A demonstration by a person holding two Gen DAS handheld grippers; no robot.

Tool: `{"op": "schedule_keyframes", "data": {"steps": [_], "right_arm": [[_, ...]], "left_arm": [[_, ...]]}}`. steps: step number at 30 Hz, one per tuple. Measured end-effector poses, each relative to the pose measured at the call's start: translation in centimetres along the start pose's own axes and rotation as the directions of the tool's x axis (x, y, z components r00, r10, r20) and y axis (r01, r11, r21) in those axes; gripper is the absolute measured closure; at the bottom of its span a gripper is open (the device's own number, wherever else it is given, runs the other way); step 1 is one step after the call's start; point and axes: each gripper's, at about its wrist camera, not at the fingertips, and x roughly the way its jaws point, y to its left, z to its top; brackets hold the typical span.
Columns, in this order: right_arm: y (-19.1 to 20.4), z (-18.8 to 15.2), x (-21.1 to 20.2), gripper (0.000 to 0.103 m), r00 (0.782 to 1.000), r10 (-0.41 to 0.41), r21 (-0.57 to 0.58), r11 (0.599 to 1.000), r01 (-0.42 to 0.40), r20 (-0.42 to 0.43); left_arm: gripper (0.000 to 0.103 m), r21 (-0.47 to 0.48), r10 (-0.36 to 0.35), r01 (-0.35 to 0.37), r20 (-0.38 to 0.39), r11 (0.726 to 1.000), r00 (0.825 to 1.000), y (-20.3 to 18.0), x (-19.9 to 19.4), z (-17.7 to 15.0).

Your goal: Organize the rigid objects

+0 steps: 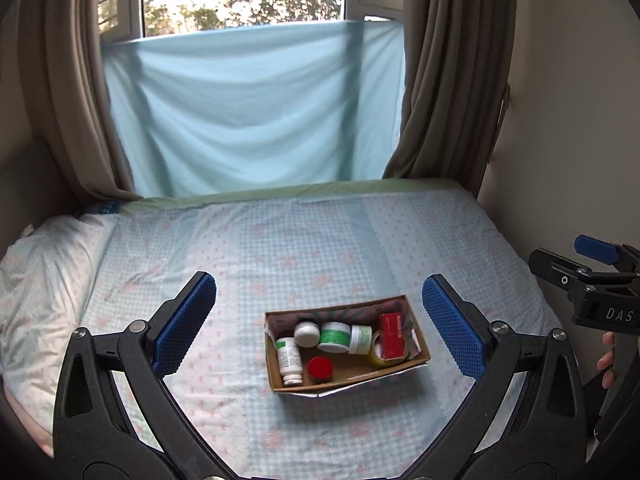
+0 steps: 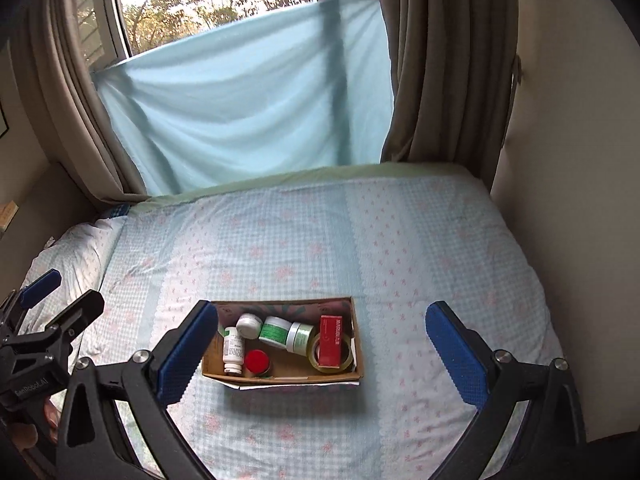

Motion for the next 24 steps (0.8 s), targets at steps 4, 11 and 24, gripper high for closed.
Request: {"op": "schedule_keyframes", "data": {"steps": [4,11,24], "right_arm": [[-1.0,0.1,-4.7,0.000,0.995,0.002,-0.020,1.000,0.000,0.102],[-3.3,-1.0,-8.6,0.000,0.981,-0.007,-0.052,0.998,0.017,0.192],[-7.0,-3.1,-10.8,0.000,0.974,-0.003,-0.044,0.999,0.013,0.227]], "left_arm": [[0.000,-0.004,0.022,-0.022,0.112,1.000,0.994,-2.1,-4.9,0.3],[0.000,-0.018,0.060,-0.058,0.163,0.998,0.985,-5.9,-8.4,-1.1],[0.000,-0.012,0.083,-0.082,0.200,0.997,0.976,-10.0,-10.3,-3.0]]}}
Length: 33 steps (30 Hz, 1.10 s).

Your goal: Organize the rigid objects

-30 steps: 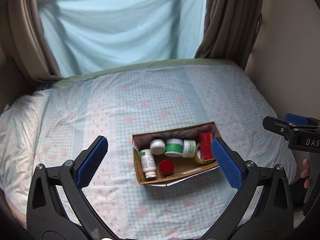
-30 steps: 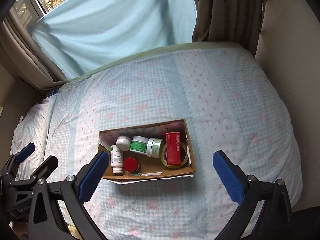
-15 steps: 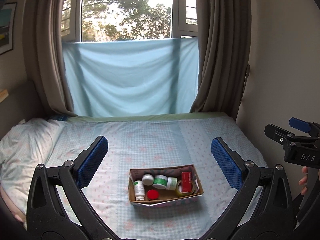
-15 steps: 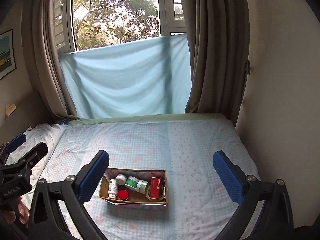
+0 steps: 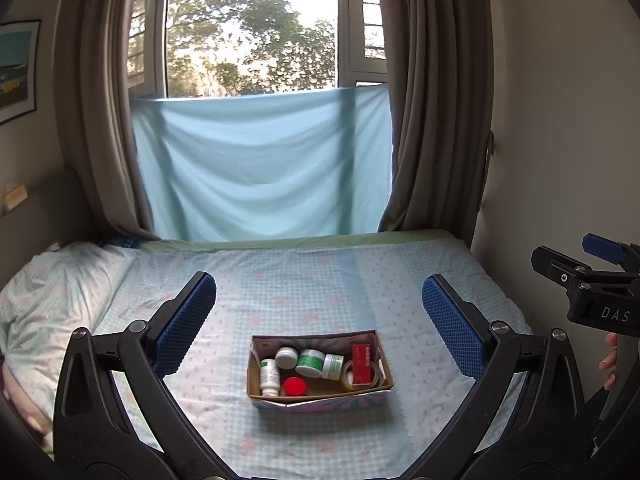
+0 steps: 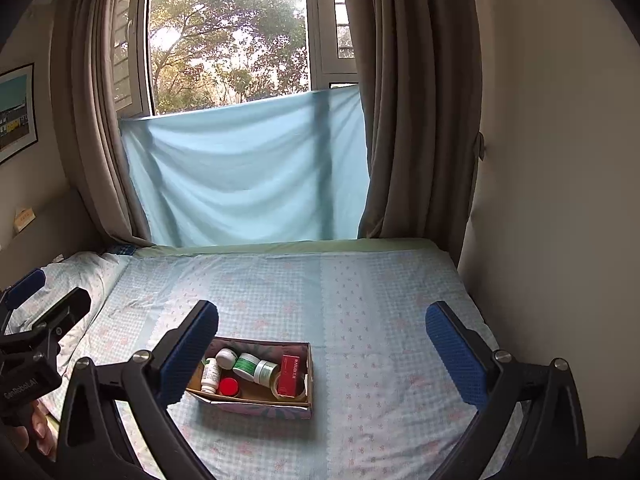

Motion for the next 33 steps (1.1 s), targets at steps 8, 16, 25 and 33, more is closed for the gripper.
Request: {"op": "schedule_keyframes", "data": {"steps": [8,16,25,33], "right_arm": [[-0.92,-0.18,-0.47,0.000,1.000,-0.007,0.005,1.000,0.007,0.012],[-0.63,-0.04,-0.14,0.000,1.000,-0.010,-0.012,1.000,0.010,0.012],[-0.41,0.20,-0.04,0.000,1.000,-0.014,-0.017,1.000,0.014,0.015],[-0.47,0.30,-0.01,0.000,1.000,-0.014,-0.016,1.000,0.014,0.015]], "left_arm": [[0.000,0.016,0.002,-0.002,0.000,1.000,1.000,-1.03,-0.15,-0.11],[0.000,0.001,0.013,-0.013,-0.002,1.000,1.000,-0.79,0.15,-0.21],[0.000,-0.008,0.016,-0.016,0.000,1.000,1.000,-0.42,0.32,-0.11],[0.000,-0.009,0.018,-0.018,0.000,1.000,1.000,-0.27,0.44,-0.10]]}}
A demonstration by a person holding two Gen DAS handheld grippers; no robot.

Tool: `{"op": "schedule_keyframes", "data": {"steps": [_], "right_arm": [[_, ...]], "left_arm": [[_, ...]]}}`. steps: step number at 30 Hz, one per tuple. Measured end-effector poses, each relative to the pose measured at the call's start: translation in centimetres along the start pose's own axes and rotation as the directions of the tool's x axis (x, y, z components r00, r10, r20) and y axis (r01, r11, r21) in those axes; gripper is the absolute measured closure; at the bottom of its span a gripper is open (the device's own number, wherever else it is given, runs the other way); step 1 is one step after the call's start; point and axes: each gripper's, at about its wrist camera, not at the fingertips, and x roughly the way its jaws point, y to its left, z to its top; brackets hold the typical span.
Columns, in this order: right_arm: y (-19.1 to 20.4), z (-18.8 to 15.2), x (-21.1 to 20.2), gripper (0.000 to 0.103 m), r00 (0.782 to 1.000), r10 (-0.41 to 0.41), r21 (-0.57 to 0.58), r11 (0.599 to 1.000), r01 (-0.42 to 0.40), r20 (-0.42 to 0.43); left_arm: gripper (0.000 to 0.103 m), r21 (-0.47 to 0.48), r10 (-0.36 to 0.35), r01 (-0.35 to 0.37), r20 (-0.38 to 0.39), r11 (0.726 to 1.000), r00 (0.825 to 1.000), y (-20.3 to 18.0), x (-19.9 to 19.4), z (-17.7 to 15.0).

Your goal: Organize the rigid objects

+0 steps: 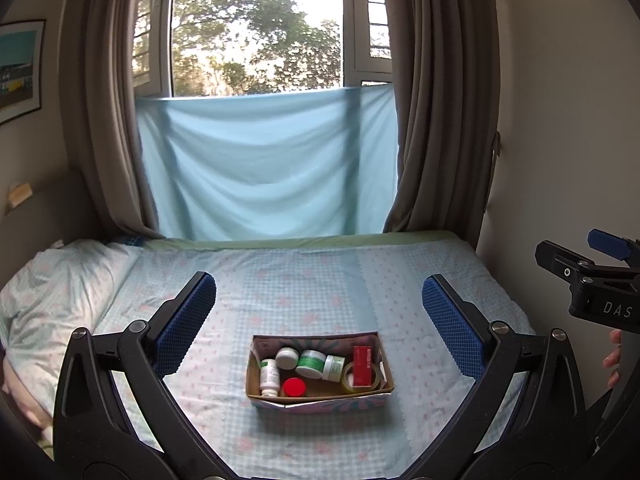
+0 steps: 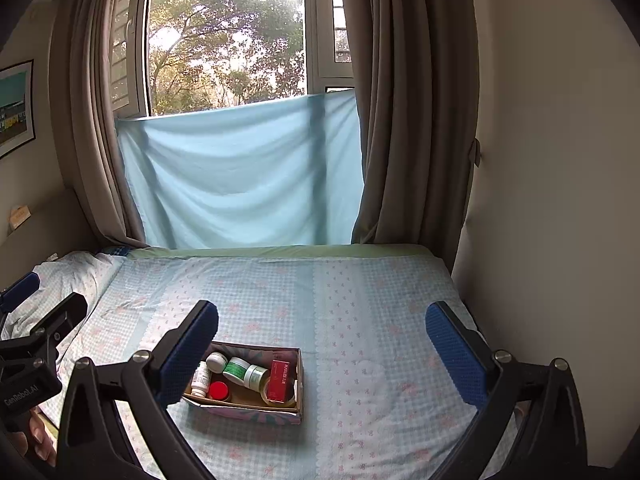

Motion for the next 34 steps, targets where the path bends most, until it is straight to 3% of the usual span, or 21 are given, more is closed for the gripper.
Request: {"op": "schedule_keyframes", "data": {"steps": [13,22,34], "right_arm": [[0.1,0.0,0.1,0.000,1.000,-0.010,0.003,1.000,0.010,0.007],[0.3,-0.1,0.0,0.000,1.000,-0.012,0.004,1.000,0.012,0.007],[0.8,0.1,0.6,0.000,1.000,-0.012,0.006,1.000,0.012,-0.018]], "left_arm": [[0.000,0.003,-0.006,0.006,0.027,1.000,1.000,0.2,-0.3,0.2],[0.000,0.053,0.035,-0.039,0.081,0.998,0.996,-0.9,-1.2,0.4],[0.000,0.016,0.020,-0.021,0.028,1.000,0.999,0.6,0.2,0.0]]}}
